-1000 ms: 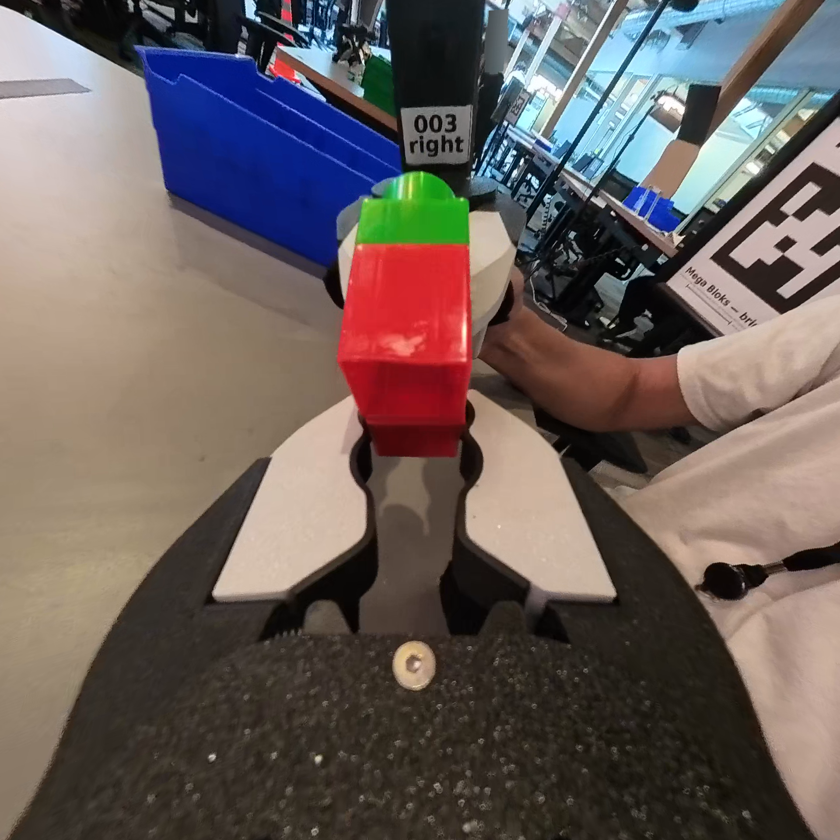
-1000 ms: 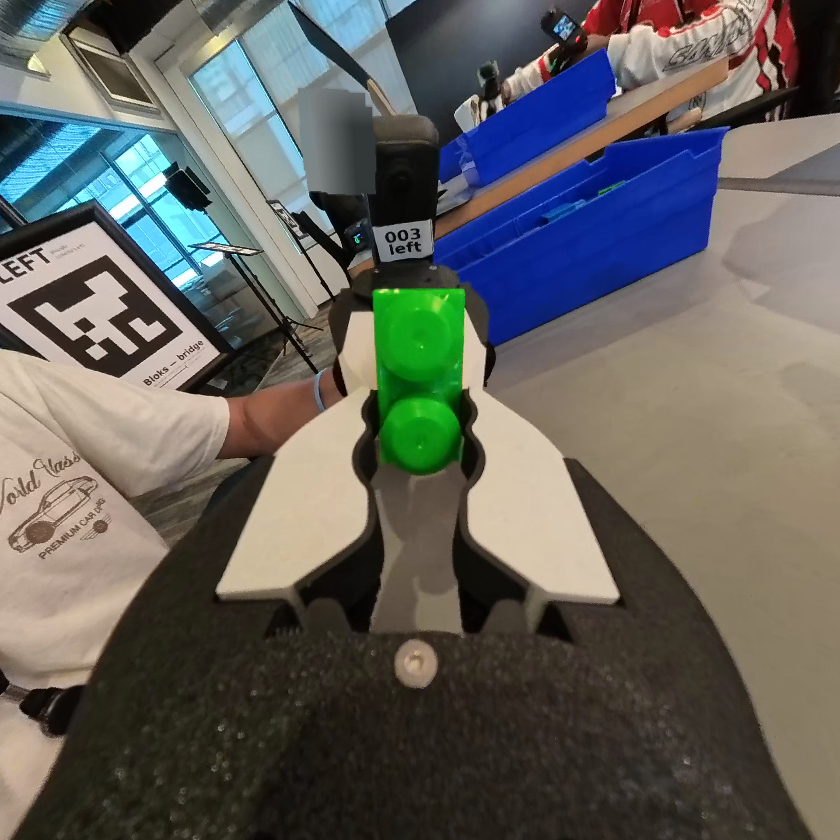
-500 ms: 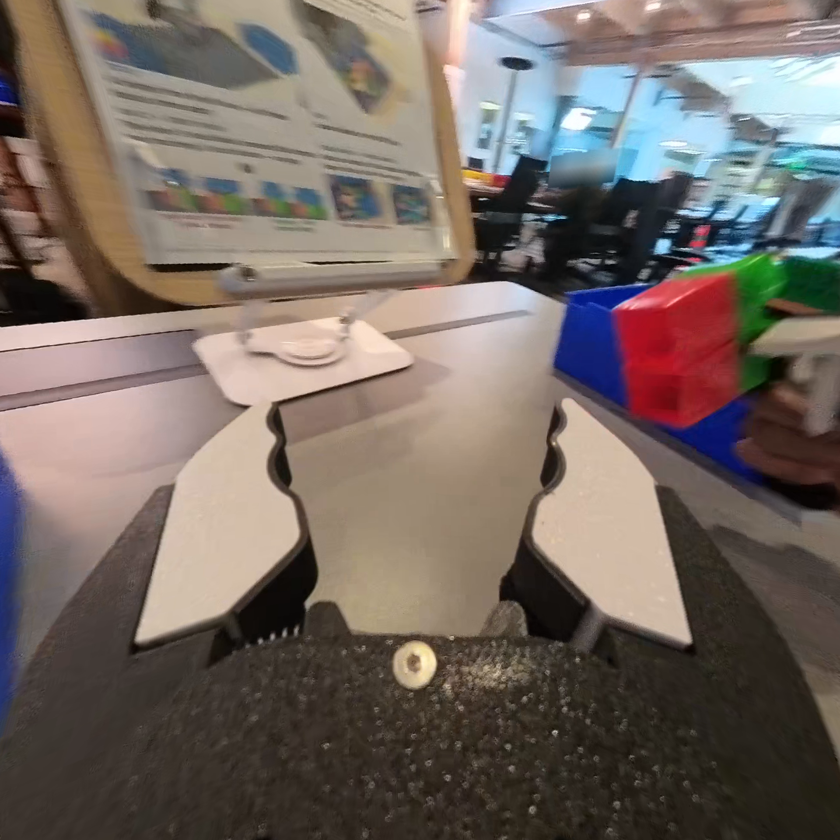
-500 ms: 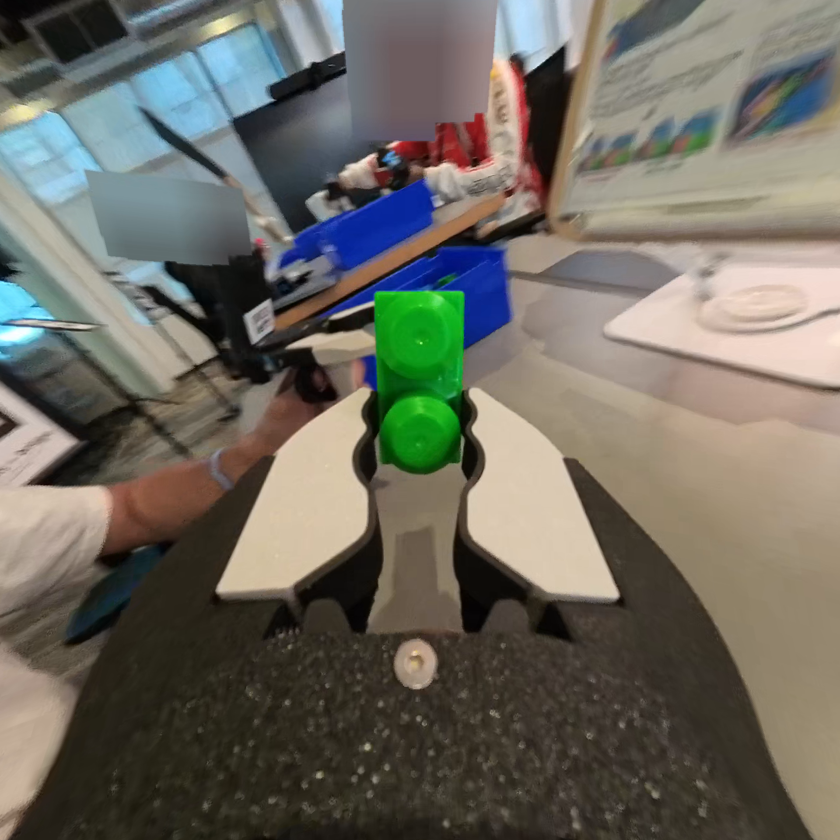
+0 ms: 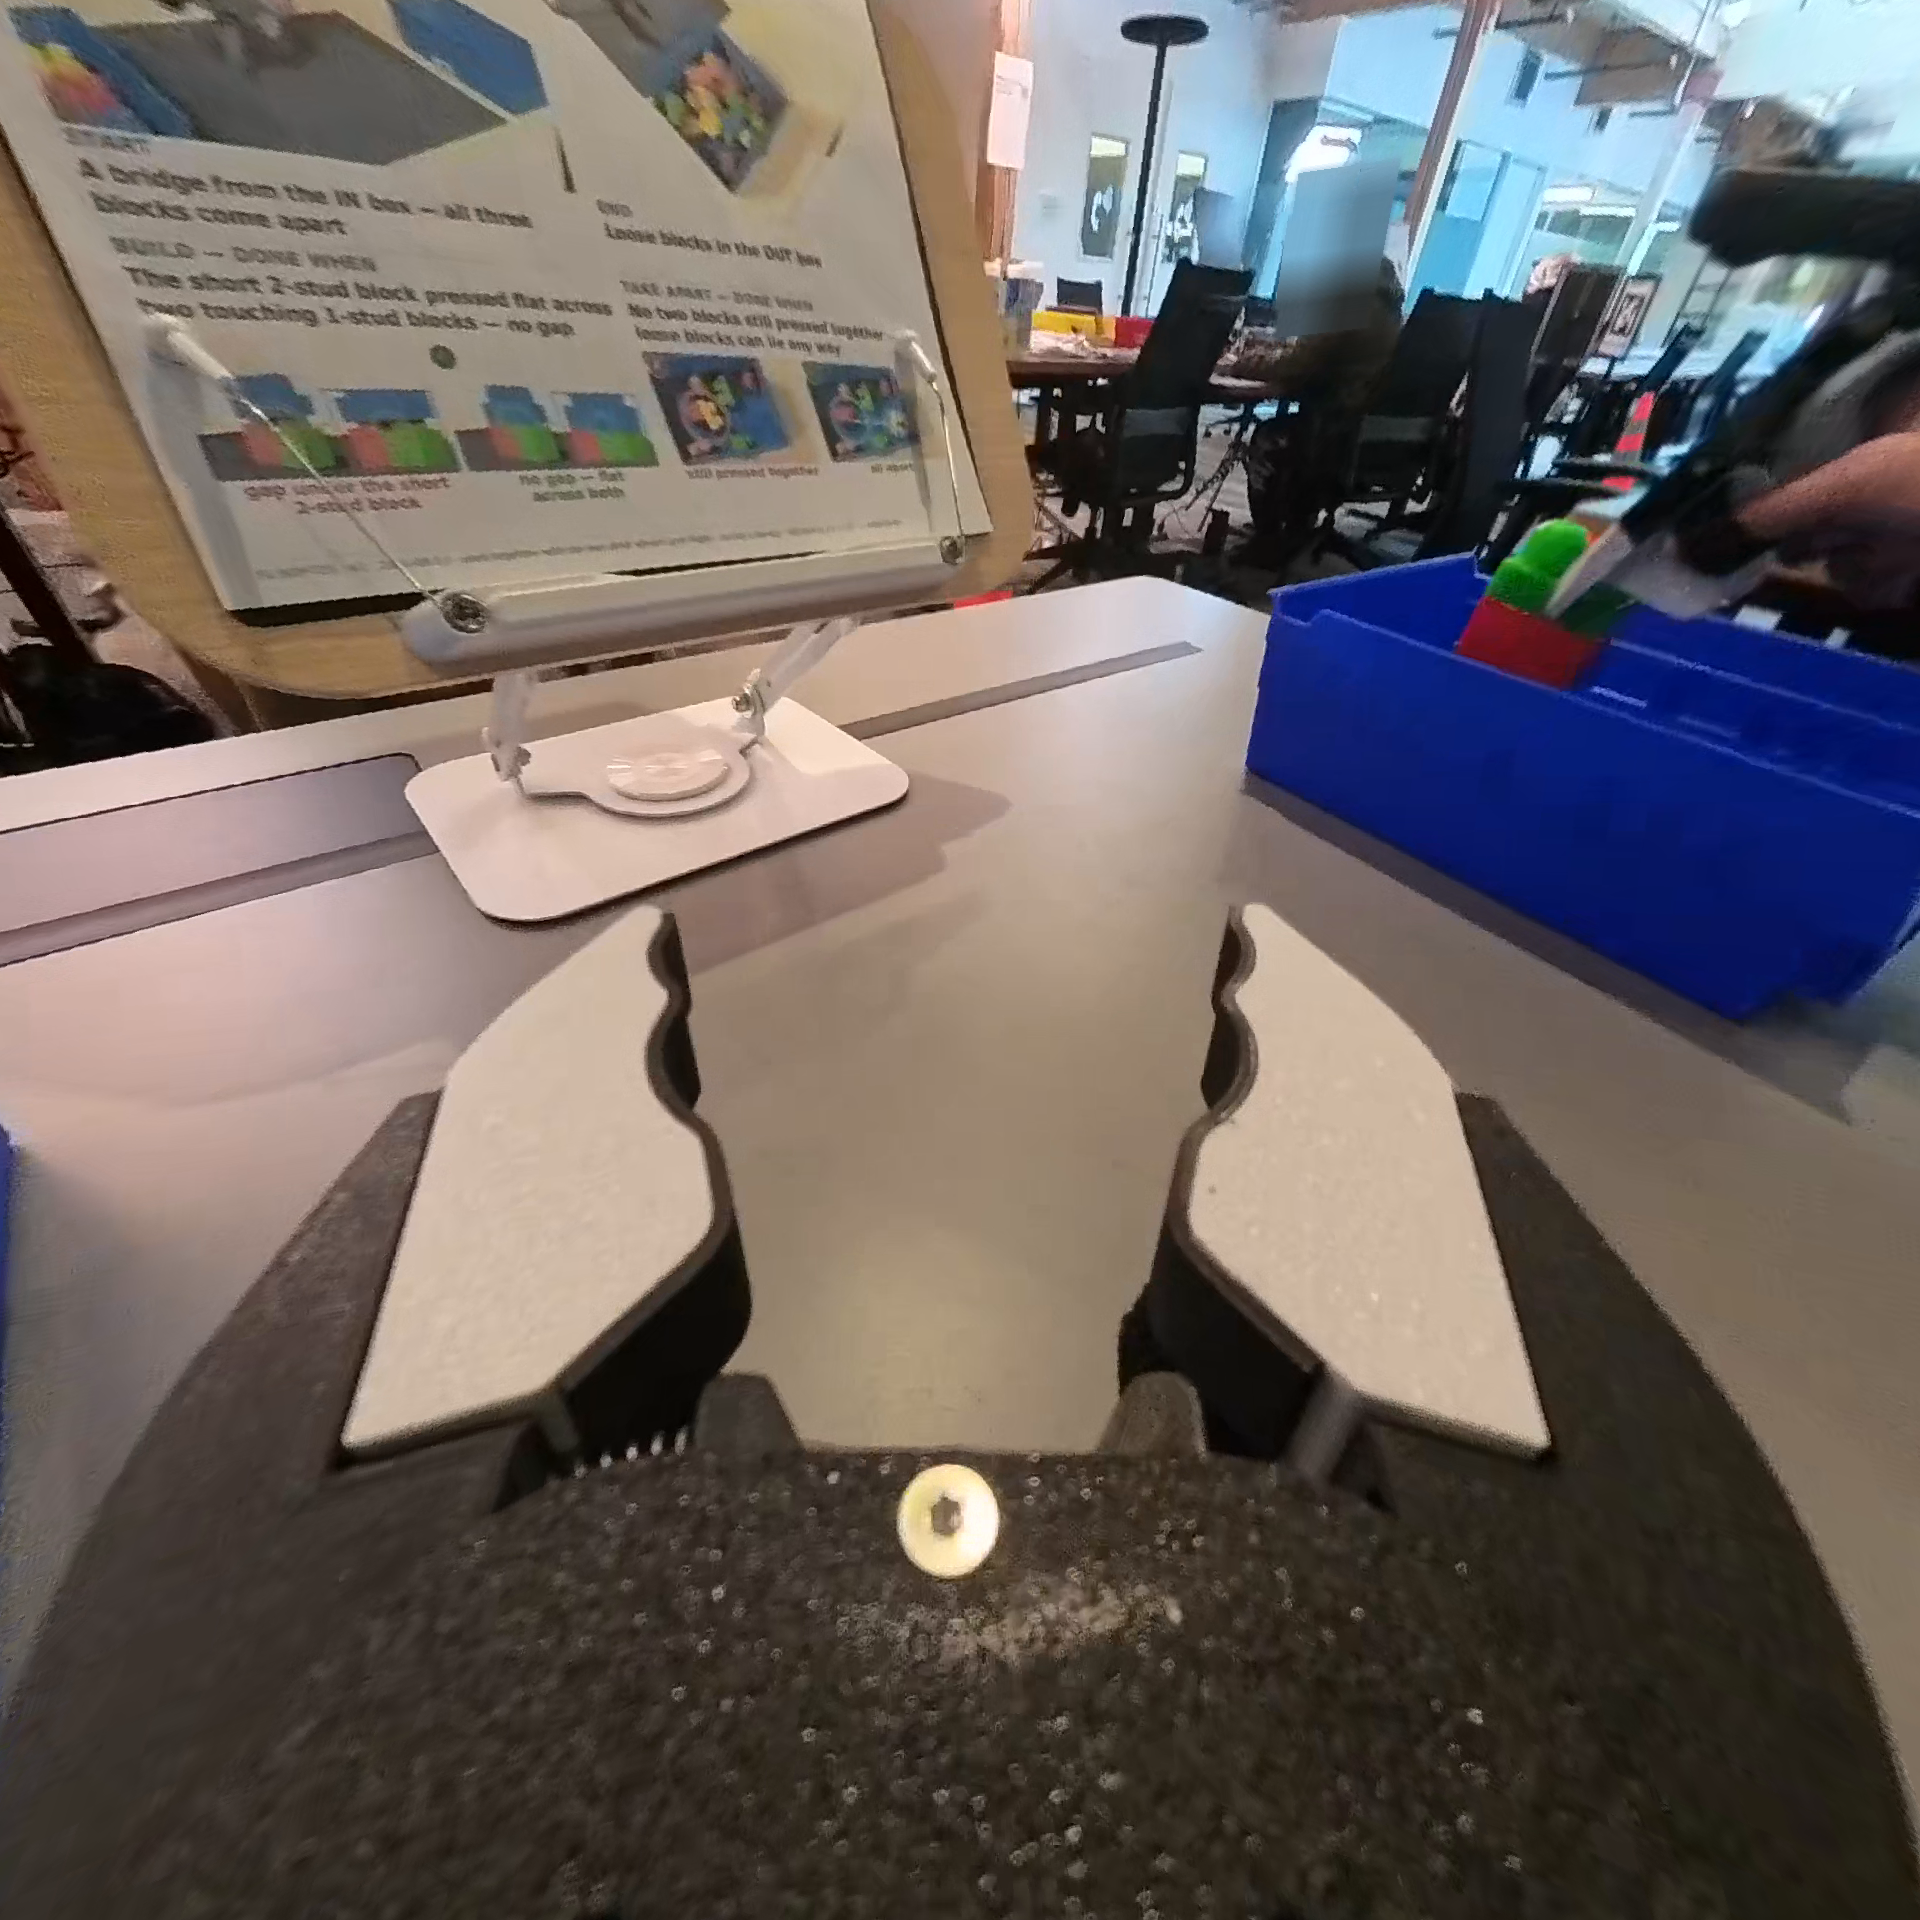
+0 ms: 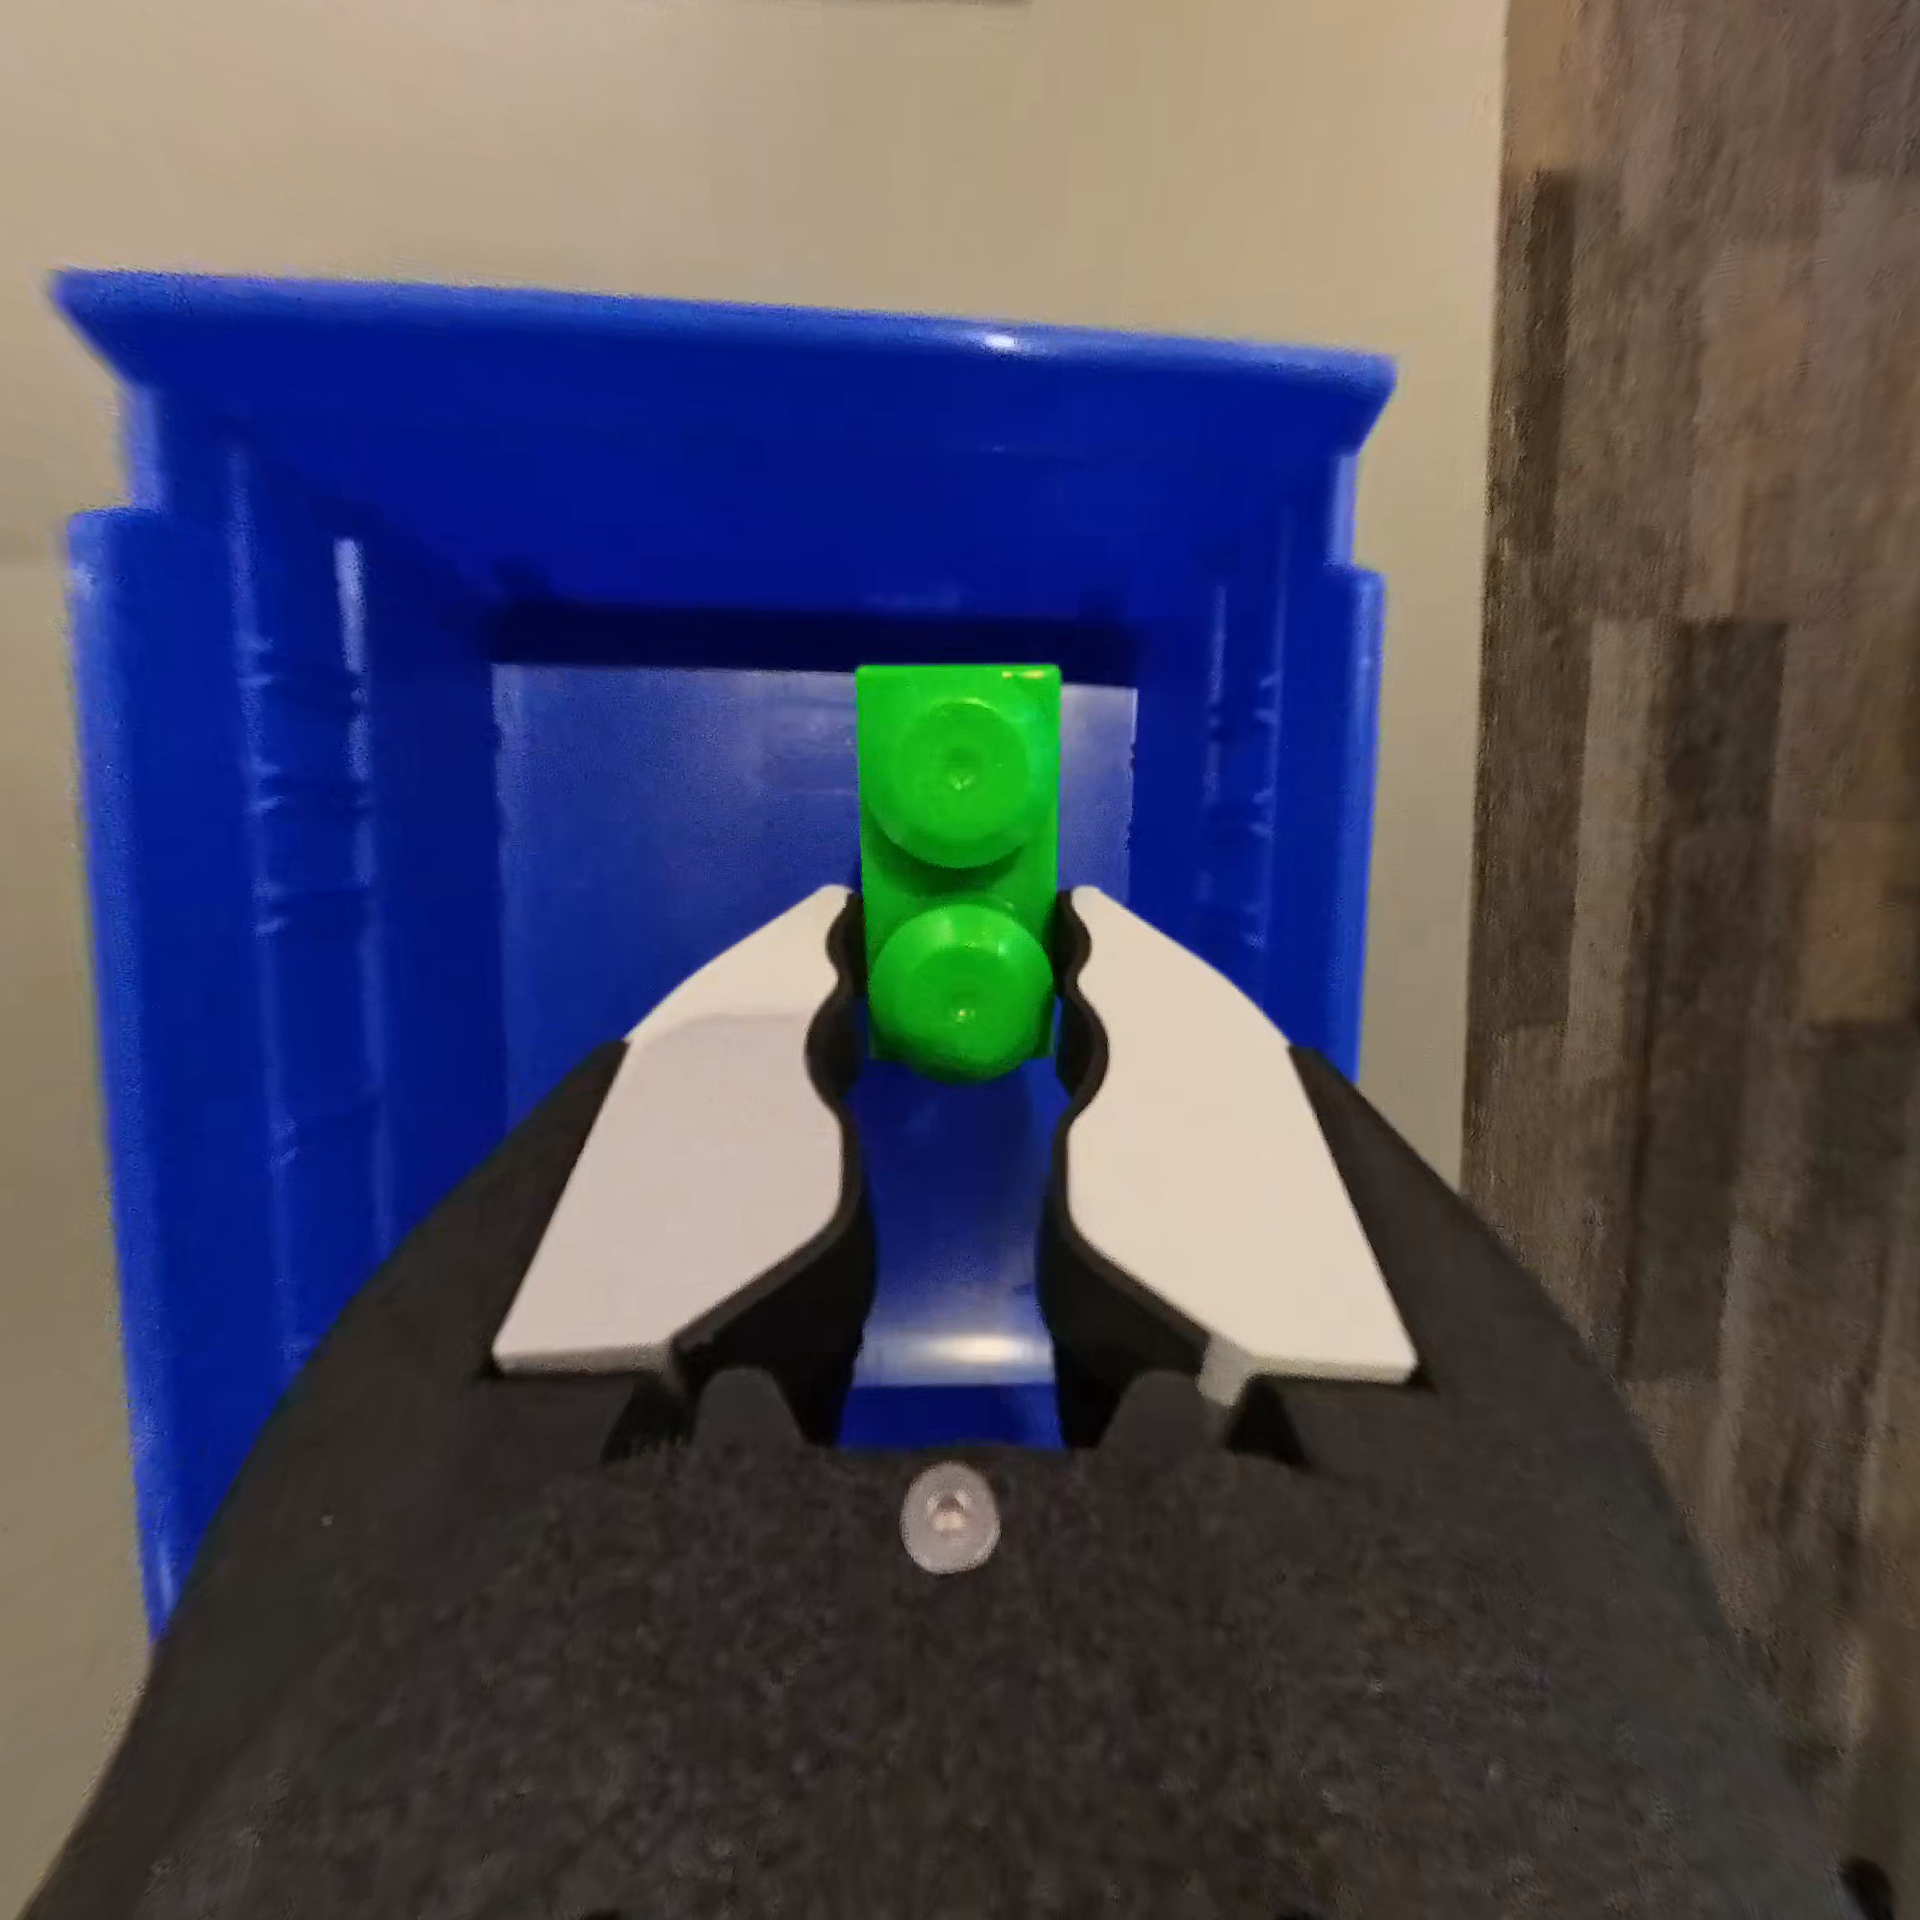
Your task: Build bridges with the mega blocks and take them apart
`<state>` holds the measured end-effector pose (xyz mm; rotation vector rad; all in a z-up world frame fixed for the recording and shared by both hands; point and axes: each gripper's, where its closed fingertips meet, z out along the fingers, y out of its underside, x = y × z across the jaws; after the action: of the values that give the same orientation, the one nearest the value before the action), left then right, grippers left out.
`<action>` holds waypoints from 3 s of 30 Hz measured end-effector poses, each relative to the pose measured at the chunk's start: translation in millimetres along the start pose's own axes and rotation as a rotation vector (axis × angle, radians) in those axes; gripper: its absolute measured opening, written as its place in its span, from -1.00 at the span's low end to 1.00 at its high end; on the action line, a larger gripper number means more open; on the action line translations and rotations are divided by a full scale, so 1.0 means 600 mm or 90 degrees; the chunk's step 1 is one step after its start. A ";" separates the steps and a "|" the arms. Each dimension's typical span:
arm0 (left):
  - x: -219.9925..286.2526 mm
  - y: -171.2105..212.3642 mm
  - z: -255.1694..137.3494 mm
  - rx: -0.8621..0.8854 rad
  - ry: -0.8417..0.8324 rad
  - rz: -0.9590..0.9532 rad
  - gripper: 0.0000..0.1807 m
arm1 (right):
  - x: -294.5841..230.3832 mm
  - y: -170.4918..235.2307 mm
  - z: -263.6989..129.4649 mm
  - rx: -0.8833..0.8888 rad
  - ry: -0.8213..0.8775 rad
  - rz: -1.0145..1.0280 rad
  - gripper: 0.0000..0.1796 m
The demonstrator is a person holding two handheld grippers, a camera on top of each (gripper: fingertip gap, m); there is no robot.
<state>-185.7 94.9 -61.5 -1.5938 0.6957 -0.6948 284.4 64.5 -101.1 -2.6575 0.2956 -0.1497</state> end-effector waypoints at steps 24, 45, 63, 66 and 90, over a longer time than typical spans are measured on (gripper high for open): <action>-0.020 0.027 0.001 -0.052 0.005 -0.054 0.13 | -0.196 -0.076 -0.209 0.474 -0.047 -0.193 -0.23; 0.024 0.076 -0.054 -0.114 -0.060 -0.010 0.03 | -0.618 0.140 -0.124 0.583 -0.446 -0.294 -0.17; -0.477 -0.034 -0.172 -0.469 -0.457 -0.276 -0.14 | -0.644 0.163 -0.128 0.604 -0.376 -0.408 -0.19; -0.505 0.041 -0.160 -0.585 -0.477 -0.393 -0.15 | -0.649 0.168 -0.131 0.618 -0.350 -0.442 -0.19; -0.525 0.128 -0.187 -0.821 -0.477 -0.437 -0.62 | -0.643 0.173 -0.139 0.610 -0.380 -0.424 -0.23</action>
<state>-478.1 255.8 -141.6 -3.1020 -0.0992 0.0485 -121.9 27.6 -95.8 -1.6330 -0.6934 0.2427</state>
